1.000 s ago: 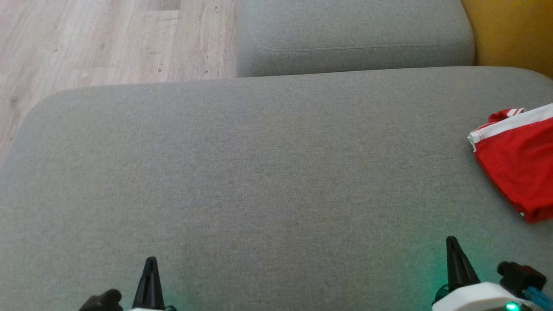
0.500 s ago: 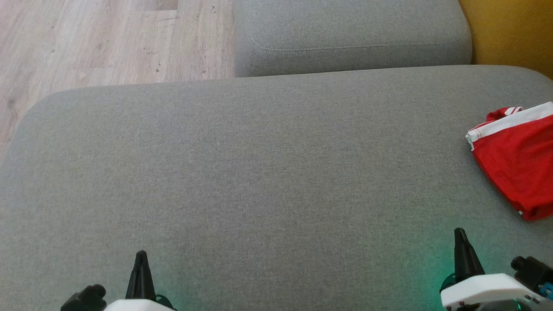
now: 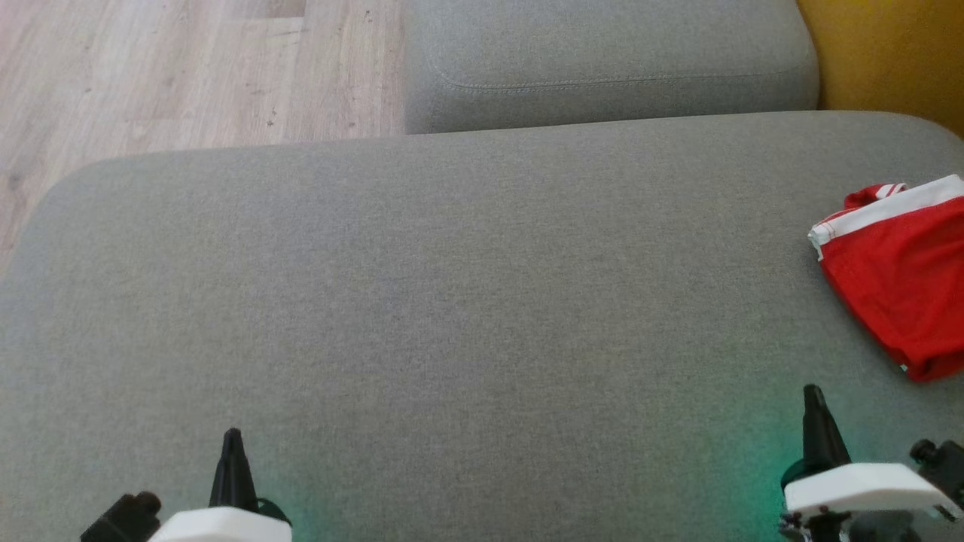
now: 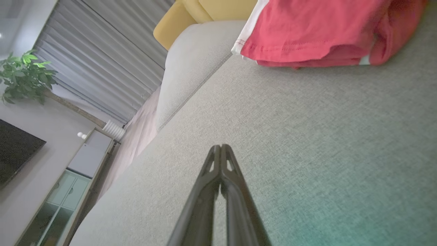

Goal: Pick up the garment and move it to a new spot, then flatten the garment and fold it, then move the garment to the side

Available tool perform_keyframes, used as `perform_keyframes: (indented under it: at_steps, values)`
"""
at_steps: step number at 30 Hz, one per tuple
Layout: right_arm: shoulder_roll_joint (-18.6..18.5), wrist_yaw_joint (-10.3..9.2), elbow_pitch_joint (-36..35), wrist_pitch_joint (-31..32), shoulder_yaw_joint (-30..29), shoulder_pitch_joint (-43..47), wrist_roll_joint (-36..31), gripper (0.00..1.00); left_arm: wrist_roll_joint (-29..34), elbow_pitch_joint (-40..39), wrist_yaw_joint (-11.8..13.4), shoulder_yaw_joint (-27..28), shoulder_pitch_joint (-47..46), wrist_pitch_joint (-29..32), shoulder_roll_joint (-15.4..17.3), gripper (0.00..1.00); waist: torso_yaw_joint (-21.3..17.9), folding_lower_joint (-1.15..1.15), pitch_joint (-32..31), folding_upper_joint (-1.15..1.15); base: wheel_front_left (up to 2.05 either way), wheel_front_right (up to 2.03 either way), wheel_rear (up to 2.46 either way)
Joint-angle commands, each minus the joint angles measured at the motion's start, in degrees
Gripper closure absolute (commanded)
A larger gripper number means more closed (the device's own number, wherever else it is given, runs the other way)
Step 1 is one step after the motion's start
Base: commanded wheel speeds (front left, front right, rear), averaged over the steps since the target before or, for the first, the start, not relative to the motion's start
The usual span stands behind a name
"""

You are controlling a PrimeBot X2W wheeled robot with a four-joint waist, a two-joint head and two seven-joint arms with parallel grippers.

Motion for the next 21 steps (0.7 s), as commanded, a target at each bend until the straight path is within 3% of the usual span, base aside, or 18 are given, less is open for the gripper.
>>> perform_keyframes:
  at_steps: [1, 21]
  values:
    - [-0.2, -0.03, -2.3, 0.4, 0.1, -3.2, 1.8, 1.00, -1.6, -2.2, -0.3, 1.7, -3.3, 0.4, 0.1, 1.00, 0.0, 0.00, 0.0, 0.00, 0.00, 0.00, 0.00]
    - [-0.2, -0.03, -3.5, 3.5, -0.9, -5.1, 15.8, 1.00, -14.8, -3.3, -1.4, 4.2, -5.2, 3.8, 0.1, 1.00, -0.6, 0.00, 0.1, 0.00, 0.00, 0.00, 0.00]
